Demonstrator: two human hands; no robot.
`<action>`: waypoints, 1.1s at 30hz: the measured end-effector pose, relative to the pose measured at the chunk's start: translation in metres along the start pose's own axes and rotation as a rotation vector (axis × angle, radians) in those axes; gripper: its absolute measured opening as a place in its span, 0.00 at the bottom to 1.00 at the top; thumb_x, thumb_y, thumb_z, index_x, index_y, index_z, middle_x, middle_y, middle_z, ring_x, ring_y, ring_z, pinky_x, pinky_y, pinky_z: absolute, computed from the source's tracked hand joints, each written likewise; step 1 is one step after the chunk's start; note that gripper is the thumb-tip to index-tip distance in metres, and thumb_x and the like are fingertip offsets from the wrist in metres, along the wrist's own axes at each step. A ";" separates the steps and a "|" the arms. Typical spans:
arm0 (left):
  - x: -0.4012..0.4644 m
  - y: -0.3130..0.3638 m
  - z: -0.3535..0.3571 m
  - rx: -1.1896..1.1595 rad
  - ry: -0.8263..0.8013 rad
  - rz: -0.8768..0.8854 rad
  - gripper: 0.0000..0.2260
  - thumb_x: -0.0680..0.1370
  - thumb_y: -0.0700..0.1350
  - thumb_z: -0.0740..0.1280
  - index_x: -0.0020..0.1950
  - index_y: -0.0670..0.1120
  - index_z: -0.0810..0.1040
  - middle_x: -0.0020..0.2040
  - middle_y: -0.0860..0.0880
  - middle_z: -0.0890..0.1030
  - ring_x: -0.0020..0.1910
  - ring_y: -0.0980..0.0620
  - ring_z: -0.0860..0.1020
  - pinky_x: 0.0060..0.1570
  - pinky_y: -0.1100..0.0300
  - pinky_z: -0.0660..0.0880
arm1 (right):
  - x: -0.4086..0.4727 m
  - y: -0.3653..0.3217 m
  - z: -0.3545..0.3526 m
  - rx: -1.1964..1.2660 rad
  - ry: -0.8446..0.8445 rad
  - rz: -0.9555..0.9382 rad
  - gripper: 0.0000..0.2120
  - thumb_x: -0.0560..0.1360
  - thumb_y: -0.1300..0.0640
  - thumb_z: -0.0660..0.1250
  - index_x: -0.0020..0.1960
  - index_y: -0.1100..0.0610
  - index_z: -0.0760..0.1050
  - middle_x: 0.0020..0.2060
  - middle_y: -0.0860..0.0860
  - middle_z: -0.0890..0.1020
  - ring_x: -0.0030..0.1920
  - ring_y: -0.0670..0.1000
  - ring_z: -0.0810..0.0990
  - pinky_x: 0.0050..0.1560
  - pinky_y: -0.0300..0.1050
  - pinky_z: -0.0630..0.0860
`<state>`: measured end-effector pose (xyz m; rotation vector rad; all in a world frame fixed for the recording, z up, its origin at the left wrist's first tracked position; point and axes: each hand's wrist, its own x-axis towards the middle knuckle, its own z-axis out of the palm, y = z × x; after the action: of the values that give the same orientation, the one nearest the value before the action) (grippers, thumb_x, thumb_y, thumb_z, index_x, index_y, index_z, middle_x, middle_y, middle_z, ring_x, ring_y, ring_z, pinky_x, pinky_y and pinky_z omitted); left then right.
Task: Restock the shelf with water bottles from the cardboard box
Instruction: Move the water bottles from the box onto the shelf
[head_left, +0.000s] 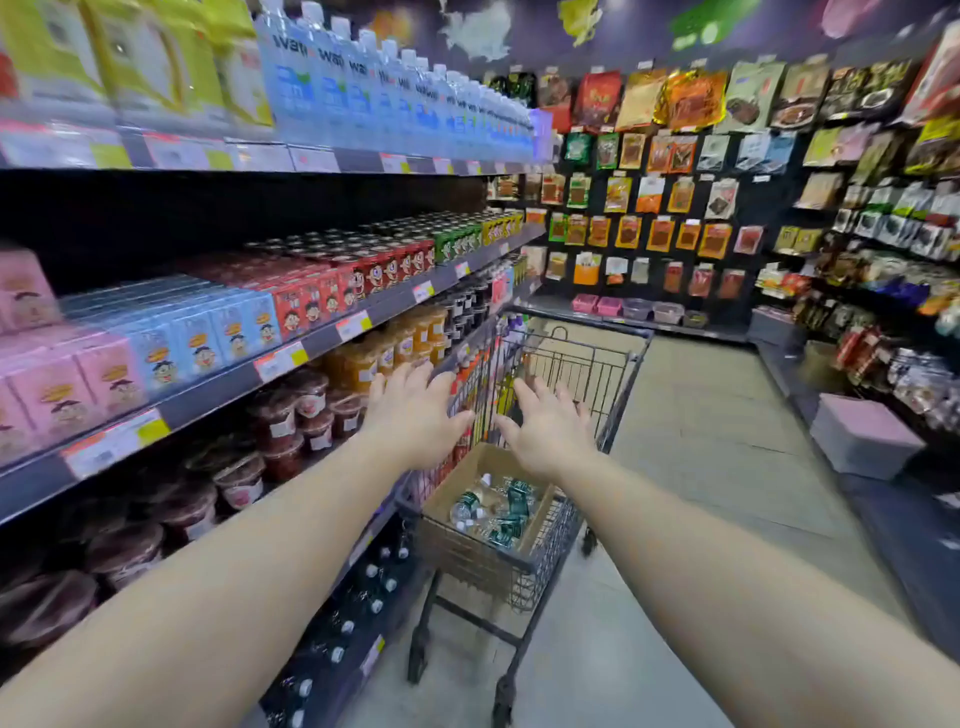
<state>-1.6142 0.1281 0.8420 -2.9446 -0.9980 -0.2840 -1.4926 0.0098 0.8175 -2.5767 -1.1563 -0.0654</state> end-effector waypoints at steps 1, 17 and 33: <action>0.018 0.007 0.010 0.000 -0.010 0.014 0.31 0.80 0.66 0.53 0.79 0.51 0.58 0.81 0.47 0.56 0.79 0.43 0.53 0.76 0.41 0.49 | 0.015 0.011 0.003 0.010 0.003 0.015 0.31 0.80 0.39 0.52 0.79 0.48 0.50 0.79 0.50 0.52 0.78 0.56 0.47 0.75 0.61 0.46; 0.237 0.028 0.140 0.019 -0.153 -0.283 0.32 0.79 0.66 0.54 0.79 0.50 0.59 0.79 0.45 0.60 0.77 0.40 0.58 0.74 0.41 0.56 | 0.299 0.136 0.097 -0.011 -0.230 -0.168 0.31 0.81 0.41 0.55 0.79 0.50 0.50 0.79 0.52 0.53 0.78 0.57 0.48 0.75 0.62 0.50; 0.330 -0.065 0.290 -0.157 -0.405 -0.447 0.32 0.81 0.63 0.55 0.80 0.50 0.55 0.81 0.45 0.56 0.79 0.42 0.52 0.77 0.42 0.48 | 0.429 0.127 0.275 -0.084 -0.527 -0.215 0.33 0.80 0.41 0.57 0.79 0.51 0.50 0.78 0.52 0.56 0.78 0.56 0.52 0.76 0.60 0.50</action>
<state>-1.3486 0.4003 0.6130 -2.9406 -1.7599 0.2589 -1.1341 0.3227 0.5951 -2.6076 -1.6371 0.5584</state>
